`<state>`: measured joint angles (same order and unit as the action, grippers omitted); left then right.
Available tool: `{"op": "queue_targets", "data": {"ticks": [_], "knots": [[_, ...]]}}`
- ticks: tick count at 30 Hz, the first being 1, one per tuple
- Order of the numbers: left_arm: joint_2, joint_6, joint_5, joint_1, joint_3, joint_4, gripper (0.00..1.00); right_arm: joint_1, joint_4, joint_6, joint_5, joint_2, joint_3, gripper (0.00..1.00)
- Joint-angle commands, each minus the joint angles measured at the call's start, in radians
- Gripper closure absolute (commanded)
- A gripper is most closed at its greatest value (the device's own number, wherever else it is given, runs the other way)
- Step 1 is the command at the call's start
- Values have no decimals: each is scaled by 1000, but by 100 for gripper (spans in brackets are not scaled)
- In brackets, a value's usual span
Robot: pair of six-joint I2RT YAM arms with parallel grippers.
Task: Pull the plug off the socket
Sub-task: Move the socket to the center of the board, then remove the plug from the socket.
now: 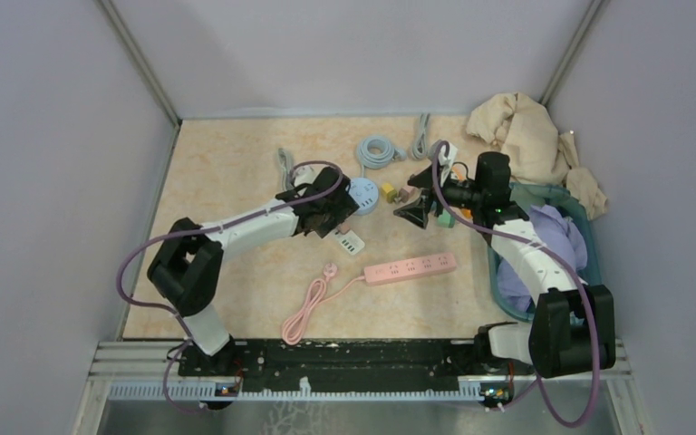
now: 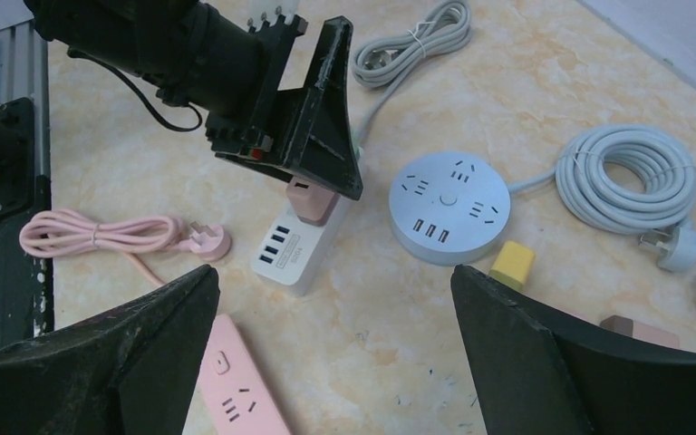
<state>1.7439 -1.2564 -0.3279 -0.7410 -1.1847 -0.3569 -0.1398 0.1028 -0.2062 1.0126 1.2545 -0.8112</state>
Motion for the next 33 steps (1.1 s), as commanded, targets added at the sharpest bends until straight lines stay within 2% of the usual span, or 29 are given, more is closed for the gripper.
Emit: {"op": "queue_targets", "data": {"ticks": [1, 4, 8, 11, 14, 17, 20, 23, 27, 30, 33], "knots": [[-124, 118, -2, -31, 0, 59, 18, 10, 30, -44, 39, -2, 2, 1], [-236, 332, 48, -35, 98, 174, 13, 10, 53, -48, 66, -11, 17, 1], [-425, 603, 169, -33, 317, 408, 7, 9, 70, -68, 103, -23, 35, 1], [-578, 764, 182, -33, 455, 468, 1, 11, 50, -105, 145, -30, 44, 1], [-753, 908, 194, -32, 534, 461, 0, 12, 36, -153, 220, -32, 68, 1], [-888, 1048, 227, -31, 546, 395, 0, 11, 15, -231, 264, -37, 97, 1], [-966, 1162, 127, -27, 503, 264, 0, 12, -2, -265, 282, -37, 102, 1], [-990, 1320, 68, -19, 454, 134, 0, 7, -109, -338, 286, -26, 63, 1], [-991, 1479, 13, 1, 445, 53, 0, -31, -401, -551, 180, -6, -37, 1], [-1006, 1487, 45, 52, 515, 83, 0, -81, -525, -634, 49, 12, -107, 1], [-1023, 1458, 120, 131, 607, 154, 0, -153, -600, -684, -147, 37, -192, 1]]}}
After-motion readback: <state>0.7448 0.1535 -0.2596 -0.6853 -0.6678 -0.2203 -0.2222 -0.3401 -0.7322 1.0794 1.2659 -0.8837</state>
